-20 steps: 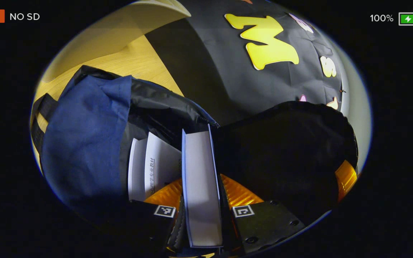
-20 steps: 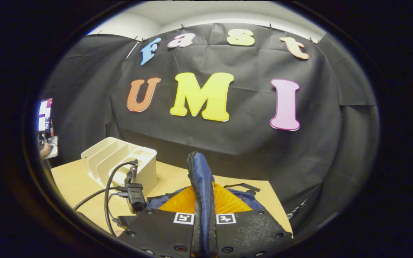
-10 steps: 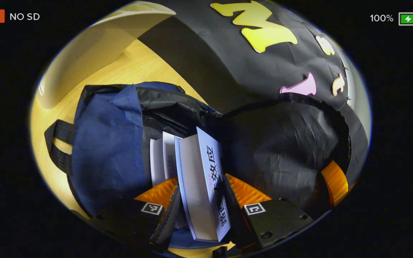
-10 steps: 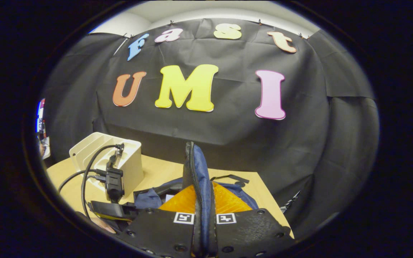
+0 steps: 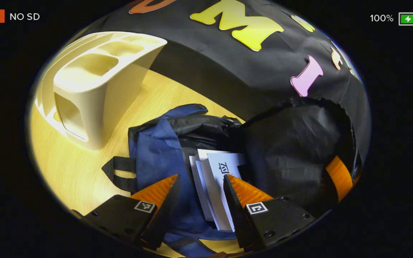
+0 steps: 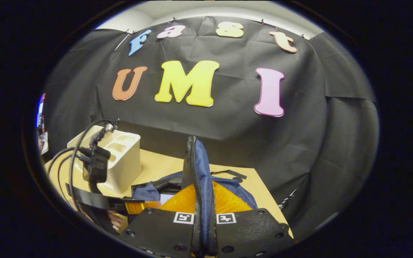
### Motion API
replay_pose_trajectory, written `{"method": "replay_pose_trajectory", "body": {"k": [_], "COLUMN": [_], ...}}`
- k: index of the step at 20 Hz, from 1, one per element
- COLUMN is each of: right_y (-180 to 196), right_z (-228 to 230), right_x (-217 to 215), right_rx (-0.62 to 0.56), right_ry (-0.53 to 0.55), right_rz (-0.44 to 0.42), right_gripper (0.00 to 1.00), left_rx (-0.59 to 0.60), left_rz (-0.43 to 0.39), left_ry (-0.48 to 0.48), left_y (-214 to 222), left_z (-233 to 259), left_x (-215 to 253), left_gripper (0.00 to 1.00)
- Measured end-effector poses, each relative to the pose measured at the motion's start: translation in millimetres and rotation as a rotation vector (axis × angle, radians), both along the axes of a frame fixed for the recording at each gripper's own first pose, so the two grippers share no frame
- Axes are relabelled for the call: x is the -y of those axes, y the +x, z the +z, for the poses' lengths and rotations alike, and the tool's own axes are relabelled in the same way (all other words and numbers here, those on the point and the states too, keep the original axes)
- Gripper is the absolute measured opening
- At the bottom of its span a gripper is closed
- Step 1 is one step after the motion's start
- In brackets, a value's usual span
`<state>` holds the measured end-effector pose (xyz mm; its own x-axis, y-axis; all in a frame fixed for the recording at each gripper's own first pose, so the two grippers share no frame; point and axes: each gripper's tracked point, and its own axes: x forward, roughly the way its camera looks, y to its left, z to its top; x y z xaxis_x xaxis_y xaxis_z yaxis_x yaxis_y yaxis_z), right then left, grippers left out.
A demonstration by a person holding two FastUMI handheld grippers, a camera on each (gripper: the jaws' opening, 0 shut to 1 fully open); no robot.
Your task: Open the schoolbag, grab two books from the bookshelf and put them into the schoolbag.
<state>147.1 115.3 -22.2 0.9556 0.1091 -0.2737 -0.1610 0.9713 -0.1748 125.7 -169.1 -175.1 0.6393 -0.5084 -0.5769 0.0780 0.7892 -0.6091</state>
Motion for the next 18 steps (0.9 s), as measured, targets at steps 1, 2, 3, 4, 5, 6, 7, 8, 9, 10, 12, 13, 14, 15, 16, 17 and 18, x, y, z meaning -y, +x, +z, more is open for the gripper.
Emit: {"method": "replay_pose_trajectory", "body": {"k": [1, 2, 3, 4, 5, 6, 7, 8, 9, 10, 12, 13, 14, 15, 16, 17, 18], "right_y": [-1, -1, -2, -3, -4, -6, -8, -11, -14, -17, -24, -28, -32, -37, -42, -47, -54], "right_z": [-1, -1, -1, -1, -2, -3, -4, -5, -6, -6, -8, -9, -11, -10, -7, -2, -2], "right_x": [0, 1, 1, 2, 2, 3, 3, 4, 5, 6, 10, 11, 12, 16, 19, 20, 22], "right_rx": [0.0, 0.0, -0.001, -0.002, -0.002, -0.003, -0.004, -0.004, -0.005, -0.006, -0.007, -0.01, -0.015, -0.016, -0.005, 0.007, 0.015], "right_ry": [-0.001, -0.002, -0.002, -0.001, -0.003, -0.008, -0.012, -0.012, -0.012, -0.011, -0.008, -0.005, -0.001, -0.002, -0.003, -0.003, -0.001], "right_rz": [-0.002, -0.006, -0.012, -0.015, -0.018, -0.021, -0.026, -0.03, -0.033, -0.039, -0.055, -0.062, -0.072, -0.089, -0.104, -0.114, -0.125], "right_gripper": [0.08, 0.08, 0.08, 0.08, 0.08, 0.08, 0.08, 0.08, 0.08, 0.09, 0.08, 0.1, 0.09, 0.09, 0.12, 0.13, 0.13], "left_rx": [0.005, 0.011, 0.026, 0.049, 0.066, 0.075, 0.078, 0.084, 0.094, 0.106, 0.134, 0.154, 0.176, 0.202, 0.232, 0.266, 0.311], "left_rz": [-0.007, -0.008, -0.006, -0.004, 0.001, 0.001, 0.0, 0.003, 0.014, 0.027, 0.054, 0.06, 0.068, 0.071, 0.075, 0.081, 0.086], "left_ry": [-0.003, 0.001, 0.009, 0.028, 0.043, 0.041, 0.033, 0.031, 0.043, 0.064, 0.119, 0.143, 0.171, 0.195, 0.22, 0.241, 0.253], "left_y": [-5, -8, -9, -9, -11, -14, -18, -21, -23, -24, -31, -36, -42, -47, -52, -56, -63], "left_z": [1, 2, 5, 8, 9, 13, 17, 20, 20, 21, 23, 27, 31, 36, 45, 54, 67], "left_x": [-1, -4, -8, -13, -18, -22, -23, -28, -35, -44, -64, -73, -82, -90, -96, -103, -110], "left_gripper": [0.78, 0.79, 0.79, 0.79, 0.79, 0.79, 0.79, 0.8, 0.8, 0.8, 0.8, 0.8, 0.8, 0.8, 0.8, 0.8, 0.8]}}
